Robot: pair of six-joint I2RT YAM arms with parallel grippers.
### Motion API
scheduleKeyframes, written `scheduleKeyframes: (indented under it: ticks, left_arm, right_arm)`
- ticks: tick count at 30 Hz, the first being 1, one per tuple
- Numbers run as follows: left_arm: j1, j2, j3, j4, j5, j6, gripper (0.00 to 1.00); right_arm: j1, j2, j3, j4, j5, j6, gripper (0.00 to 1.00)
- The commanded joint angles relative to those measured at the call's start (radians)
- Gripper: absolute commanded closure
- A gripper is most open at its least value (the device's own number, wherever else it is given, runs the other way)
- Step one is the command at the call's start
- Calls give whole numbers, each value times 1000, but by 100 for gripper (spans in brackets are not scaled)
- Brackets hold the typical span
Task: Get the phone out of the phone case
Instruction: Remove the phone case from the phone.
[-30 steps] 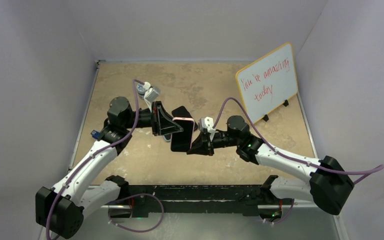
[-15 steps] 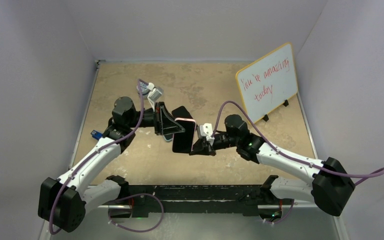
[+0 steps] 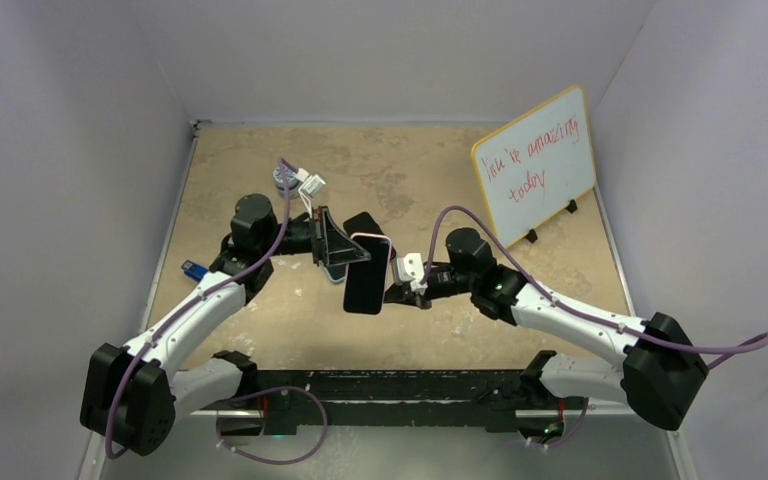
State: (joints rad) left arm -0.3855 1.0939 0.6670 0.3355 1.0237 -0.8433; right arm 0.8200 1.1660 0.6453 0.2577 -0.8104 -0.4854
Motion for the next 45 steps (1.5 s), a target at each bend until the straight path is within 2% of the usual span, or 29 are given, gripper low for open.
scheduleKeyframes:
  ticks: [1,3,5,8,12,14,16,23,28,33,39,45]
  left_arm:
    - [-10,-31,-11,60,-13,-27,100]
    - [-10,-40,-20,92,-18,-47,100]
    - [-10,-47,-30,129,-26,-68,100]
    - [-3,-61,-36,123,-67,-72,100]
    - [2,-103,-62,82,-212,-88,100]
    - [2,-124,-97,115,-294,-133,100]
    - [2,-140,-131,165,-344,-194,100]
    - [3,-191,-227,282,-501,-337,100]
    - [4,-214,-260,348,-539,-373,100]
    - [4,-238,-276,369,-562,-364,100]
    - [8,-278,-284,377,-581,-337,100]
    - [9,-269,-337,520,-569,-439,100]
  right_arm:
    - [5,-47,-3,259,19,121,97]
    - [4,-67,-62,364,68,238,92]
    - [5,-87,-114,443,120,337,82]
    - [4,-121,-172,496,184,439,73]
    - [5,-165,-256,585,322,582,57]
    - [4,-176,-297,644,378,655,49]
    - [5,-172,-326,701,408,727,46]
    - [4,-102,-398,923,388,915,40]
    - [6,-54,-431,1053,364,982,41]
    - [5,-45,-448,1087,367,997,41]
    - [4,-89,-468,1039,425,991,40]
    - [4,-93,-463,1083,427,1015,41]
